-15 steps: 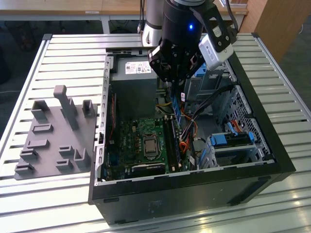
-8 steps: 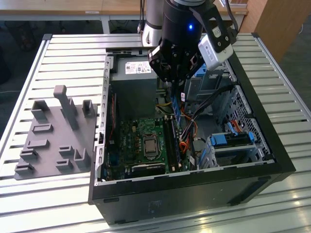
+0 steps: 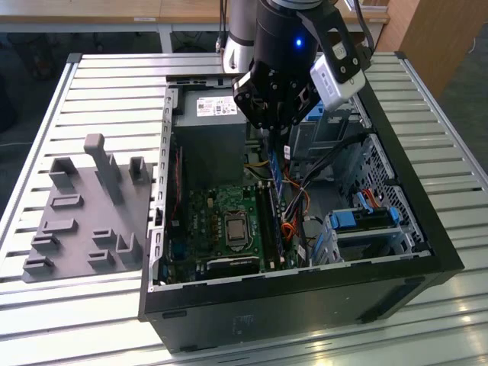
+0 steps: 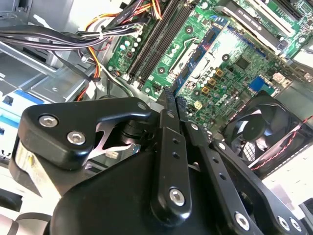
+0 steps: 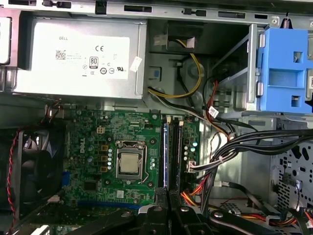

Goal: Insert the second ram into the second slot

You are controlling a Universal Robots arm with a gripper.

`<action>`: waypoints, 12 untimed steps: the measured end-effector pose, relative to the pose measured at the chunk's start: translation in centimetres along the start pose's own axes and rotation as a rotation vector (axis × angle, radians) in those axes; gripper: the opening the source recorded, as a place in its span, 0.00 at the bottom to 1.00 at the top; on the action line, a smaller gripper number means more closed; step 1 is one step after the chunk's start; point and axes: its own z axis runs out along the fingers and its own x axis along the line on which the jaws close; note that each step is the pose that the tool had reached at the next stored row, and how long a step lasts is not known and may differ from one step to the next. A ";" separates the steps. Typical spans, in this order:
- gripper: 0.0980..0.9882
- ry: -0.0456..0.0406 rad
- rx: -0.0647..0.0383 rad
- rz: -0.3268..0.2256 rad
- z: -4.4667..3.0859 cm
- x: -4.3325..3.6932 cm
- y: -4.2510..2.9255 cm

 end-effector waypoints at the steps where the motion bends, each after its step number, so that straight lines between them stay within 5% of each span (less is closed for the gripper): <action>1: 0.04 0.0000 0.000 0.002 0.00 0.00 0.00; 12: 0.04 -0.0004 0.003 0.026 0.02 0.00 0.00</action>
